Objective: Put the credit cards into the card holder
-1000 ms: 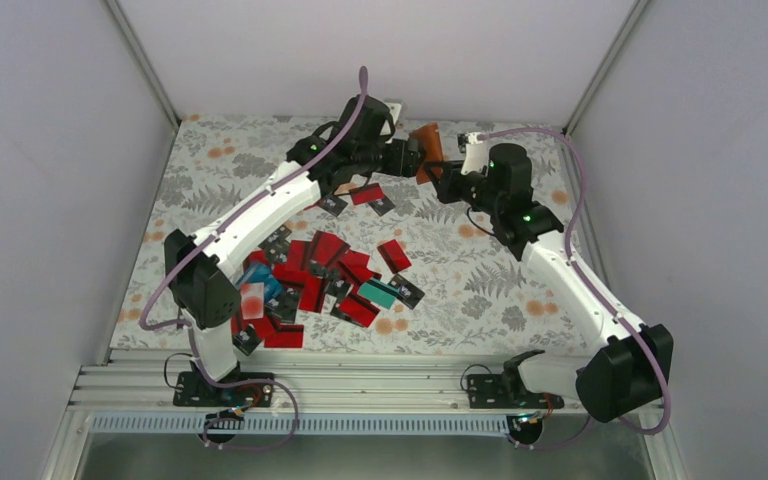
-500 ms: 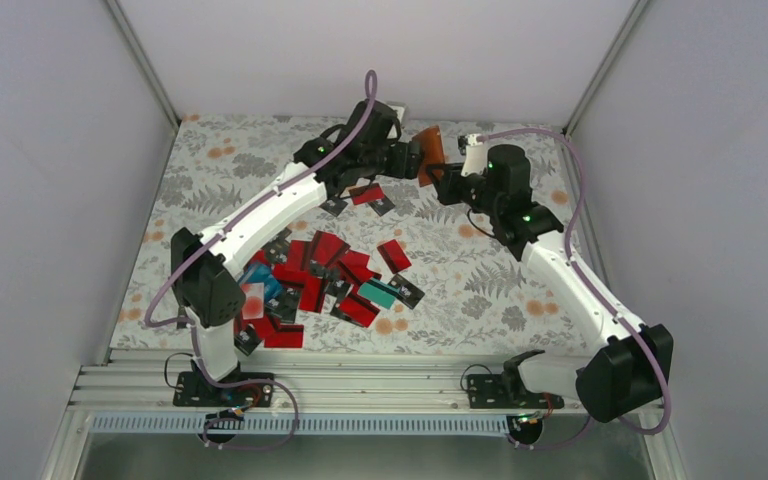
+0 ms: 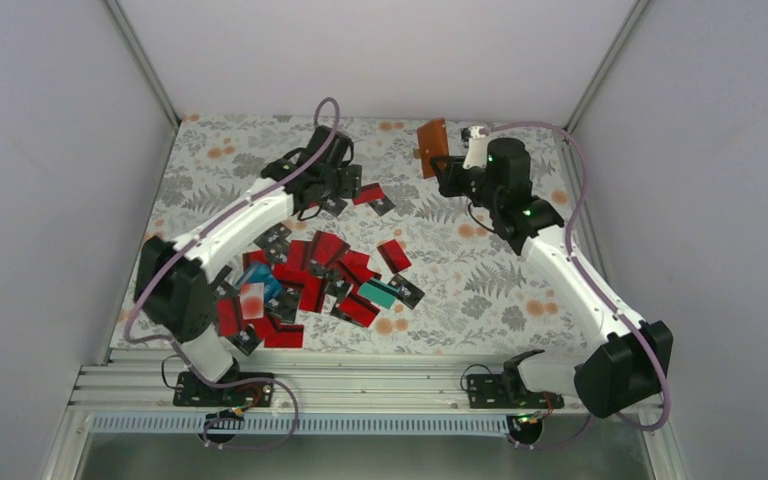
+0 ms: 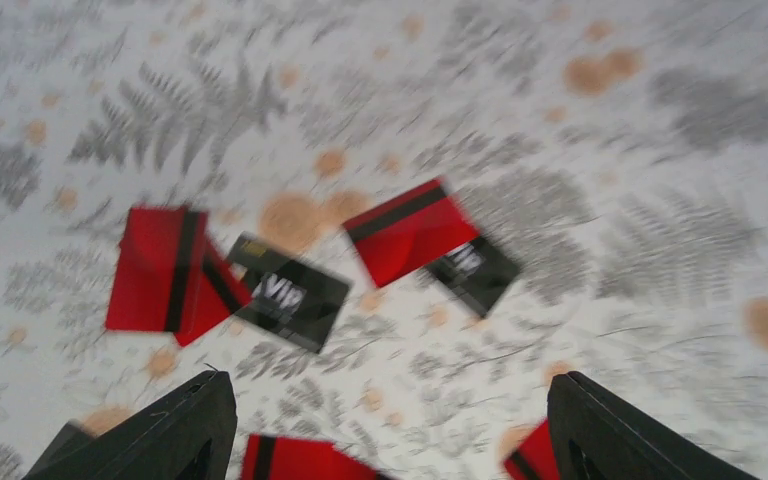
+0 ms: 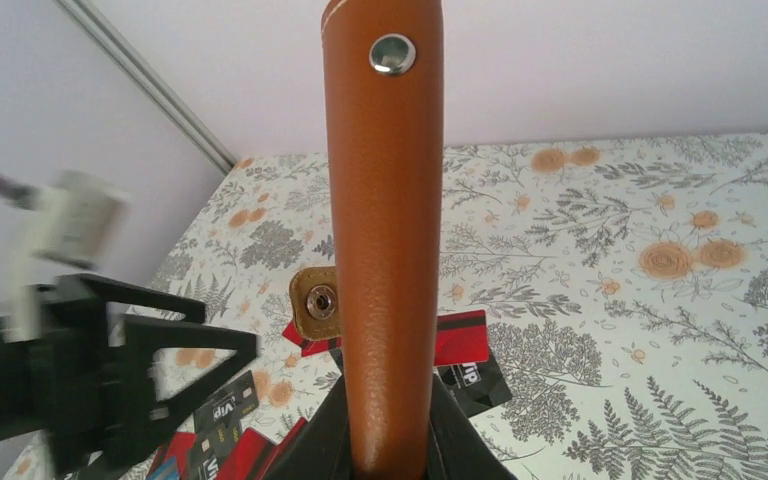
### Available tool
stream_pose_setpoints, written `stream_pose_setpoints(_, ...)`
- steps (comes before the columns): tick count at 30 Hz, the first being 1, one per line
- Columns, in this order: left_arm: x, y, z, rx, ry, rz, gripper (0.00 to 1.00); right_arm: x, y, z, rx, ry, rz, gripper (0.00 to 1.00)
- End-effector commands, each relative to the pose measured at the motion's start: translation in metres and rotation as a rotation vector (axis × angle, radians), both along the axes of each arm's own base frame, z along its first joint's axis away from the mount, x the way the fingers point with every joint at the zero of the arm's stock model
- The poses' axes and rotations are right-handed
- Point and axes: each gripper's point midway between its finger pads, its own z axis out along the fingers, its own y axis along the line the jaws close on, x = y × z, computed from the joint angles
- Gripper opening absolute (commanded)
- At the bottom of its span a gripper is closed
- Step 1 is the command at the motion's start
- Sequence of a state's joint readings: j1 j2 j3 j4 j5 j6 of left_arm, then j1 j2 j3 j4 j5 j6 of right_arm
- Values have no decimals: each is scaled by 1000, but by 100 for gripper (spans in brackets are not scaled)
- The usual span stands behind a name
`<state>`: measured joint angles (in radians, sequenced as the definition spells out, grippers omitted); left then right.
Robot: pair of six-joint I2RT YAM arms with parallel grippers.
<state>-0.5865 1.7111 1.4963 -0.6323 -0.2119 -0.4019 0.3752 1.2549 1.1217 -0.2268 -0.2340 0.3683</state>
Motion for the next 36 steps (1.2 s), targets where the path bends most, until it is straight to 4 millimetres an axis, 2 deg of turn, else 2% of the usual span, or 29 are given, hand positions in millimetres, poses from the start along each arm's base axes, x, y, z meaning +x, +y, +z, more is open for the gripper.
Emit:
stream_pose_setpoints(1,-14,-29,79,-225,-185,-153,78,9,3,9,11,3,-21,4)
stream_pose_setpoints(5,-33,-56,111,-391,-225,-309,79,10,11,11,24,8,15,4)
stream_pose_setpoints(8,-38,-71,122,-474,-215,-369,80,9,16,12,35,4,49,4)
stream_pose_setpoints(12,-35,-86,131,-531,-198,-393,79,6,20,9,40,8,75,4)
stream_pose_setpoints(20,-26,-118,123,-549,-151,-425,72,3,22,5,37,9,95,4)
stream_pose_setpoints(24,-24,-127,123,-549,-145,-432,69,4,22,5,34,5,96,4)
stream_pose_setpoints(32,-15,-125,109,-500,-131,-375,50,3,22,6,33,-1,99,4)
stream_pose_setpoints(36,-10,-125,101,-481,-123,-357,47,3,22,7,33,-4,100,4)
